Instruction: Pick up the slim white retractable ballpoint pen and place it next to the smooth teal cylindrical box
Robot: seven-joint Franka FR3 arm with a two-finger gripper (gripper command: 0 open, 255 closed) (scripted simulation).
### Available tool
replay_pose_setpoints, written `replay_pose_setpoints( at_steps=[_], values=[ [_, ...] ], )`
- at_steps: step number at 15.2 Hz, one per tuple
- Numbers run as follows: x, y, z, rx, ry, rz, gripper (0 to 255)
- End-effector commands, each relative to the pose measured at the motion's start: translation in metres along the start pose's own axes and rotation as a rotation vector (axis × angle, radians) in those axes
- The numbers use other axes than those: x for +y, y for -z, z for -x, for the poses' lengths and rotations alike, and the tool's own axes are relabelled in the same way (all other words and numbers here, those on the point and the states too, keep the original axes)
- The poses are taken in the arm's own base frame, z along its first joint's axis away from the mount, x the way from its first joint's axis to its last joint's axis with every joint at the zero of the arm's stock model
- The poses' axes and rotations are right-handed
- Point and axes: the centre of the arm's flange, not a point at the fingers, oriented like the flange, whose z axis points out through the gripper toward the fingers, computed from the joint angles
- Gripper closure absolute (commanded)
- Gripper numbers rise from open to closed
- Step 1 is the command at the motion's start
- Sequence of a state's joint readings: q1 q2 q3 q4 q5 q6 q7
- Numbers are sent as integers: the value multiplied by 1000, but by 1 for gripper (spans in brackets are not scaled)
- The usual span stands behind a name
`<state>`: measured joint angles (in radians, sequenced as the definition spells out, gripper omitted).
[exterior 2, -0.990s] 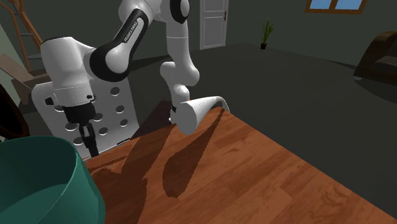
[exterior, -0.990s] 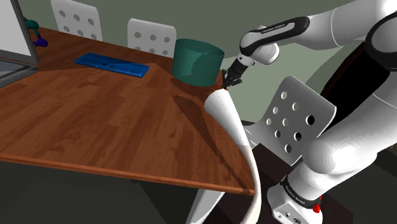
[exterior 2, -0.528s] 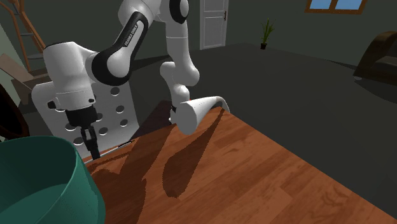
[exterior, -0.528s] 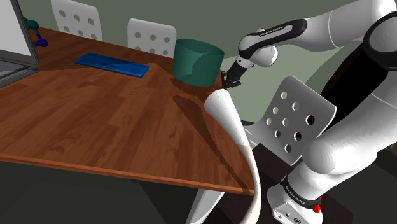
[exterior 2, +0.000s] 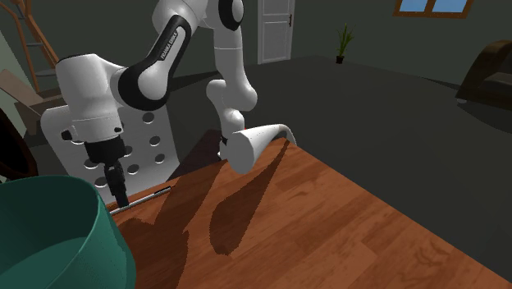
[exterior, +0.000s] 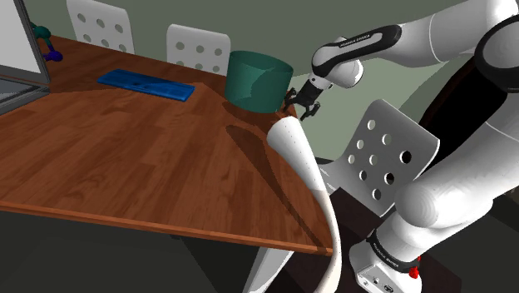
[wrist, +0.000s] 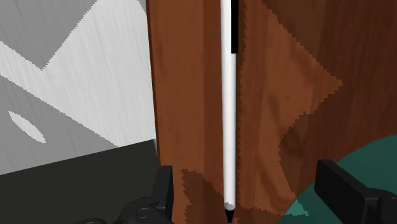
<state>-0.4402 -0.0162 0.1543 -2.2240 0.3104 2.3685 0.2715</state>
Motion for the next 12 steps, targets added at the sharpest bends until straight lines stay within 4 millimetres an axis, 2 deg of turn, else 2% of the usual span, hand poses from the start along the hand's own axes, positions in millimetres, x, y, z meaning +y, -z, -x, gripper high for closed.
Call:
replay_pose_setpoints(
  at_steps=[1, 4, 12],
  values=[
    [0, 13, 0, 0, 0, 0, 0],
    [0, 50, 0, 0, 0, 0, 0],
    [0, 50, 0, 0, 0, 0, 0]
  ],
)
